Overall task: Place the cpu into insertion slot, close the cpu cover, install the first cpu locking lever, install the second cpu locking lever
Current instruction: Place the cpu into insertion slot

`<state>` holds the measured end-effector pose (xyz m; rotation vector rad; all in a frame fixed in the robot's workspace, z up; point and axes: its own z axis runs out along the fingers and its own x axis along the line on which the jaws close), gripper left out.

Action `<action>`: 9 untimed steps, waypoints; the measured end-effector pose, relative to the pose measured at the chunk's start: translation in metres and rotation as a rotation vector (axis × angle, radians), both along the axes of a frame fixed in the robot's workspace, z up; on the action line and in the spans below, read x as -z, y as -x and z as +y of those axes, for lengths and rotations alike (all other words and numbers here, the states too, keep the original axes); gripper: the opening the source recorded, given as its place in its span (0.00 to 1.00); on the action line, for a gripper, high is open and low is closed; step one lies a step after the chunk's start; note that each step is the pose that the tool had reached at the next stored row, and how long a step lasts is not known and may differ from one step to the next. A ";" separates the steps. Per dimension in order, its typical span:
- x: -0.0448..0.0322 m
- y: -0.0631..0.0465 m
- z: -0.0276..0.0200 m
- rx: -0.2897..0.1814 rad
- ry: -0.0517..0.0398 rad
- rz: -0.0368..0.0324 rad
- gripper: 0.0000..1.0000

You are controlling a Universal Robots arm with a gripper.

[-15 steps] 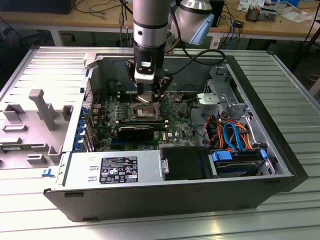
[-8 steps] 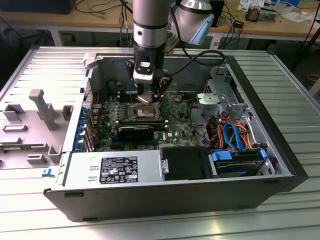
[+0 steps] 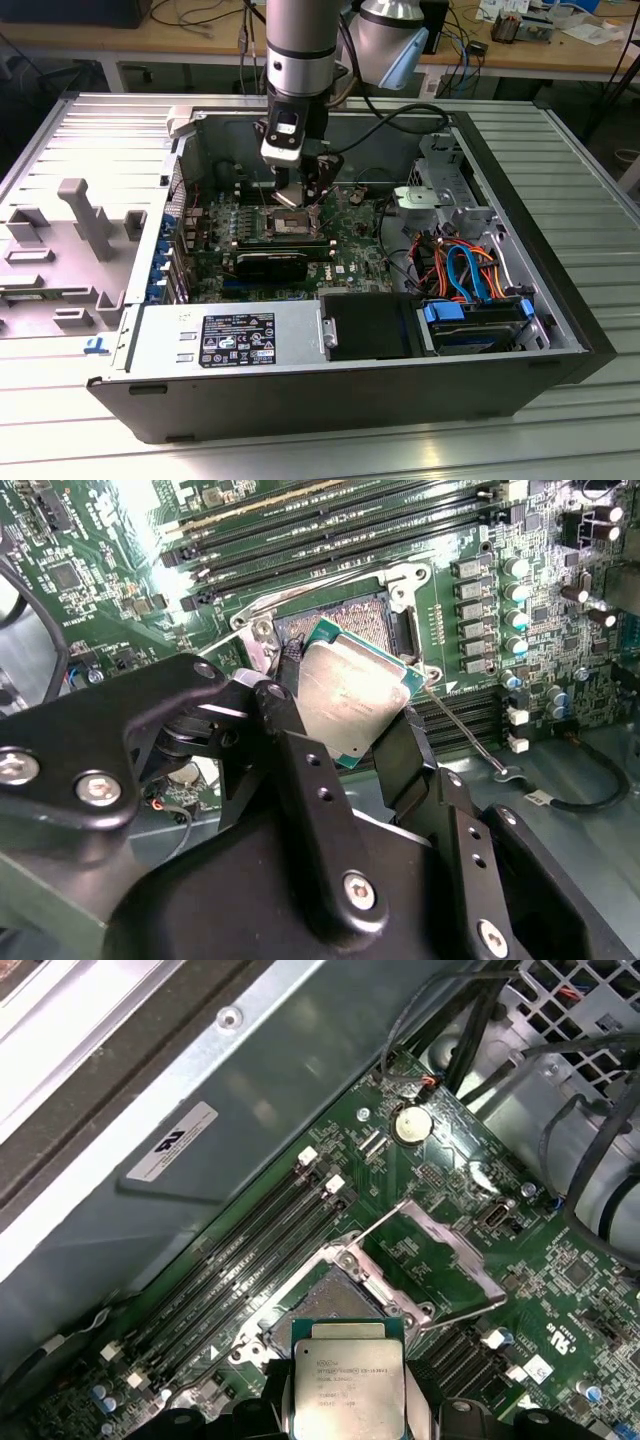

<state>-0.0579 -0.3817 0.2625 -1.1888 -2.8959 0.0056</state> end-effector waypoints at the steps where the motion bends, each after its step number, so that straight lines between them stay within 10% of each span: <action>1: 0.0000 0.000 0.0000 0.003 0.0001 0.0000 0.54; 9: 0.0008 0.000 0.0000 0.061 0.0008 0.0000 0.54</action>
